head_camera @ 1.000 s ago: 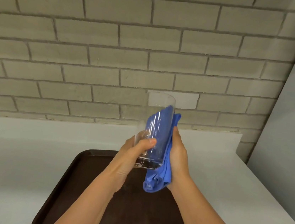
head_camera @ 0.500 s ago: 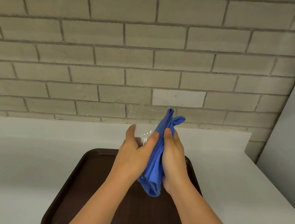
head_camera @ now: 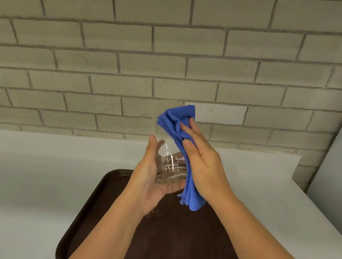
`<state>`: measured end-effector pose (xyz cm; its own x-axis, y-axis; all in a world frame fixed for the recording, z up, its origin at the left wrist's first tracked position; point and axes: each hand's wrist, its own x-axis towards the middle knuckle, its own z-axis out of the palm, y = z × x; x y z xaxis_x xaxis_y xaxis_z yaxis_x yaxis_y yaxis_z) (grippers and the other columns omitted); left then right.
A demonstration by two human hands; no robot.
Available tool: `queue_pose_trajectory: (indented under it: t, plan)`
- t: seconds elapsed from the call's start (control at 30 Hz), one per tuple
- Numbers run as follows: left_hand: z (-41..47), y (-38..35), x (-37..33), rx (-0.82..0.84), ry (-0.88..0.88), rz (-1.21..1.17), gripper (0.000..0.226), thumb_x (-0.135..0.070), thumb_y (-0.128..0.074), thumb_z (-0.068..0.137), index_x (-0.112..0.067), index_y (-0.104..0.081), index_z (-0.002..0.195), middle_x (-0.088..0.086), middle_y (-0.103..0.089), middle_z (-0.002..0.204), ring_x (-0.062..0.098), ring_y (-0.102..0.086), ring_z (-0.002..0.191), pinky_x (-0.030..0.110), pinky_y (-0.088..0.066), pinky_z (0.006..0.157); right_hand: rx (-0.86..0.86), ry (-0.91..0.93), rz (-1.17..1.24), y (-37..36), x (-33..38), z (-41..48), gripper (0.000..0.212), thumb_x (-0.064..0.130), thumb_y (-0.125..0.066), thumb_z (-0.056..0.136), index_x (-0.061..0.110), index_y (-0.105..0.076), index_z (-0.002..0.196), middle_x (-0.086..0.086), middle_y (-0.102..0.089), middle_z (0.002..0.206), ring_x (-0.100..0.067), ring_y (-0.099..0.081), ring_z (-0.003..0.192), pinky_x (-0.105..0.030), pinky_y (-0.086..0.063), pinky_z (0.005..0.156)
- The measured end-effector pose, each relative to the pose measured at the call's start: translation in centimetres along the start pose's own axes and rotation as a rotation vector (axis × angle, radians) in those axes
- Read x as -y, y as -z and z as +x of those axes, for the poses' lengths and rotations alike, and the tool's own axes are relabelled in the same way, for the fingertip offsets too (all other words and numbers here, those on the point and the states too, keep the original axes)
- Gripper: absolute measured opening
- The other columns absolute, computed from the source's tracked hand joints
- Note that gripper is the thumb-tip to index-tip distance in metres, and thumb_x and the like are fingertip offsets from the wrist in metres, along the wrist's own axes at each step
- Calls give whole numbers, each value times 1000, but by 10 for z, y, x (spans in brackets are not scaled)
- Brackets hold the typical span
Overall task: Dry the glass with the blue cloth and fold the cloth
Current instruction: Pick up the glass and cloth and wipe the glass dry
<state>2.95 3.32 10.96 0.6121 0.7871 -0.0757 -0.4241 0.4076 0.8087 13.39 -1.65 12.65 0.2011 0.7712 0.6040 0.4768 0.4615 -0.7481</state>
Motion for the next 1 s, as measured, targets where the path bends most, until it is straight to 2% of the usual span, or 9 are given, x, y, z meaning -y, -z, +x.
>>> queue_pose_trajectory:
  t: [0.1,0.17,0.23,0.37,0.5,0.63,0.73,0.93,1.0]
  plan:
    - [1,2,-8,80,-19,15,55,-62,-43,80,-26,-61,117,5,-70,112,22,-70,97,44,-58,75,30,109,-28,-3,5,-7,41,16,-36,93,52,-36,113,23,-22,141,16,-20,127,4,-18,98]
    - [3,8,-7,66,-20,-20,42,-51,-39,89,-21,-69,89,-3,-77,73,11,-73,67,29,-58,52,98,202,-98,-7,0,-27,38,18,-35,92,43,-39,121,23,-22,143,6,-14,136,-5,-13,107]
    - [4,15,-3,31,-33,-86,40,-44,-43,89,-23,-71,70,-7,-73,56,8,-69,51,24,-55,42,160,257,-167,-9,-7,-46,36,24,-34,93,40,-39,124,20,-23,145,0,-10,139,-9,-10,110]
    - [-1,20,5,108,-24,-175,29,-37,-62,66,-13,-75,76,3,-75,71,14,-71,60,27,-56,49,179,204,-140,-10,-6,-34,37,22,-34,92,47,-37,119,26,-20,143,5,-9,137,-5,-10,108]
    - [0,16,6,189,113,-251,70,-52,-74,53,-15,-66,111,15,-74,97,31,-71,89,48,-57,68,12,-44,141,-7,10,17,36,18,-36,95,51,-37,109,12,-27,147,10,-25,126,9,-21,91]
    - [1,23,3,219,141,-292,80,-57,-70,57,-14,-57,124,16,-72,102,32,-69,93,49,-56,74,-33,-180,375,-15,1,5,31,24,-41,92,49,-52,107,11,-61,122,-3,-55,109,-8,-45,85]
    - [4,33,2,252,139,-289,76,-58,-68,60,-14,-60,121,14,-74,95,31,-70,90,48,-56,74,-90,-246,492,-25,-13,-20,32,21,-43,91,39,-69,89,12,-74,79,-4,-67,76,-12,-51,65]
    - [15,21,-2,50,-40,212,52,-67,-57,54,-33,-67,93,7,-73,91,24,-72,83,40,-57,74,-263,-363,547,-26,-29,-12,28,23,-43,92,43,-62,86,16,-72,82,-5,-68,84,-20,-53,72]
    - [17,16,-3,-46,-148,339,46,-64,-52,66,-27,-64,91,8,-70,87,23,-70,78,39,-56,75,-301,-350,514,-25,-31,-9,29,22,-42,92,44,-61,86,17,-72,81,-2,-67,82,-20,-52,75]
